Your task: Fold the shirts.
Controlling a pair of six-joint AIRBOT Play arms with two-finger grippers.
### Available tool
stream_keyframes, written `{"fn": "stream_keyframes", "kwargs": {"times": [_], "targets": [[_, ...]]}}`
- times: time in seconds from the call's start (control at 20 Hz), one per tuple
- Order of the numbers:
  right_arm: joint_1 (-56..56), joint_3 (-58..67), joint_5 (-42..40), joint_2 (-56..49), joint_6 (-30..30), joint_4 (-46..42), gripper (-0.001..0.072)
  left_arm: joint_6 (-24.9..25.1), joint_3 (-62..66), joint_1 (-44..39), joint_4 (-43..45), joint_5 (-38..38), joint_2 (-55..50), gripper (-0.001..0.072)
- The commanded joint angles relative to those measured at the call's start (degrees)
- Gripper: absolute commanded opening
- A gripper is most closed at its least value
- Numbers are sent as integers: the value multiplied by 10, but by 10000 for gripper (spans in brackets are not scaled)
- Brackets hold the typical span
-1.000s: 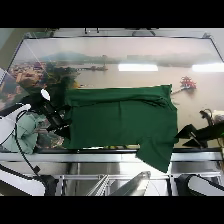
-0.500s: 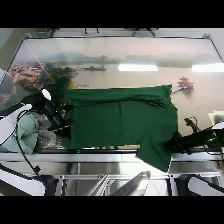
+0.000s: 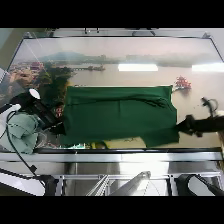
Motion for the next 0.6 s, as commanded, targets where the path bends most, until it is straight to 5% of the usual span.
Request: {"fn": "stream_keyframes", "kwargs": {"times": [0.0, 0.25, 0.55], "targets": [[-30, 84, -18, 14, 17, 7, 21, 23, 0, 48, -45, -9, 36, 29], [-29, 94, -89, -40, -25, 135, 21, 53, 10, 89, -148, -12, 56, 29], [38, 104, -206, -140, -145, 302, 21, 41, 198, 54, -219, -13, -19, 29]]}}
